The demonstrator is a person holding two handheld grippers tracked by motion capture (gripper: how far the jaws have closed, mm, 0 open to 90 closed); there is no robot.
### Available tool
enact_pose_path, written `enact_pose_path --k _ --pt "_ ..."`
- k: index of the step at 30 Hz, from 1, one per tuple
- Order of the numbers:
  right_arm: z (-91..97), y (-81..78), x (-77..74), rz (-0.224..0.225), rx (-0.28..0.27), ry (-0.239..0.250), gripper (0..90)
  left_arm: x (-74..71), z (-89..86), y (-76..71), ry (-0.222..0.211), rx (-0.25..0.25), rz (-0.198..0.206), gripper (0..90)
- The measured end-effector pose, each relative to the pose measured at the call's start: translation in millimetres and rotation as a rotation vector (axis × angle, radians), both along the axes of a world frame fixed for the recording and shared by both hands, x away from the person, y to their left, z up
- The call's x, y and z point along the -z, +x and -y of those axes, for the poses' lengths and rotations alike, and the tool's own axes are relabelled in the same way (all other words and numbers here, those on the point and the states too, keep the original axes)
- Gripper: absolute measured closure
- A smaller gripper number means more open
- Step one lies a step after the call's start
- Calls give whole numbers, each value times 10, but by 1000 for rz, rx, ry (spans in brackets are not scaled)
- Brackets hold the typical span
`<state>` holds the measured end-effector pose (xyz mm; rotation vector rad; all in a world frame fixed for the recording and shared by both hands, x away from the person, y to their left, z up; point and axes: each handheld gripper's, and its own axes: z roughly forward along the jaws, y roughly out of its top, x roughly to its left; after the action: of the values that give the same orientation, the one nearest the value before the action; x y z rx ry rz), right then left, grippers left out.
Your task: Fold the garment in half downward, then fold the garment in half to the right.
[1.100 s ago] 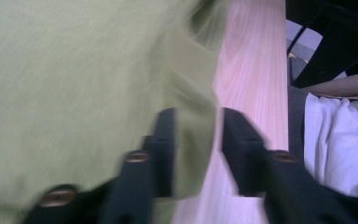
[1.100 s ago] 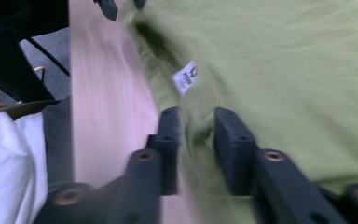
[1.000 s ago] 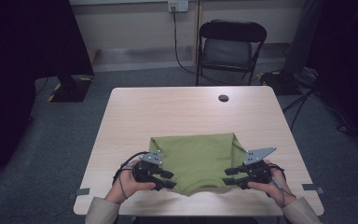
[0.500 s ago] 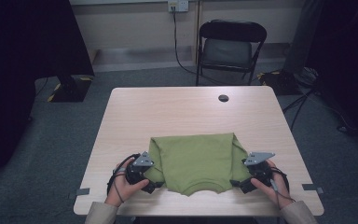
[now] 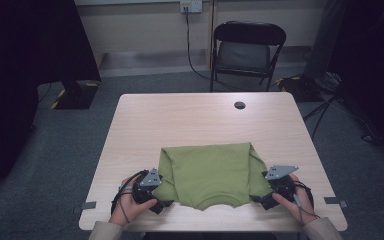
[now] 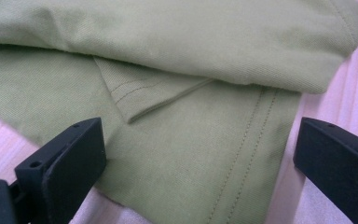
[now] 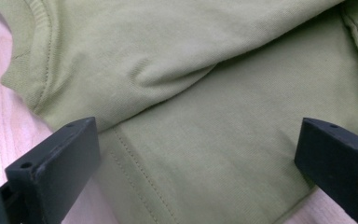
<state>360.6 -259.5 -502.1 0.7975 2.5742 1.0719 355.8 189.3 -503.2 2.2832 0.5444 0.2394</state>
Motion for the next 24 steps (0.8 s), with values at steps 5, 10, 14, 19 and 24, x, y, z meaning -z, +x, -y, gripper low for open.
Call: enact_pose_path --k 5,10,14,19,24 --pt "-1 -2 0 0 1 0 0 1 1 3 0 3 -4 11" --pt "-1 -1 1 -1 0 0 0 2 6 2 3 8 -4 0" --pt "-3 2 1 -1 0 -1 0 2 6 3 3 8 -5 0" --pt "-3 4 0 -1 -3 -1 0 3 9 3 2 6 -4 0" --pt "-4 5 1 -1 -3 -1 0 2 10 4 3 5 -5 0"
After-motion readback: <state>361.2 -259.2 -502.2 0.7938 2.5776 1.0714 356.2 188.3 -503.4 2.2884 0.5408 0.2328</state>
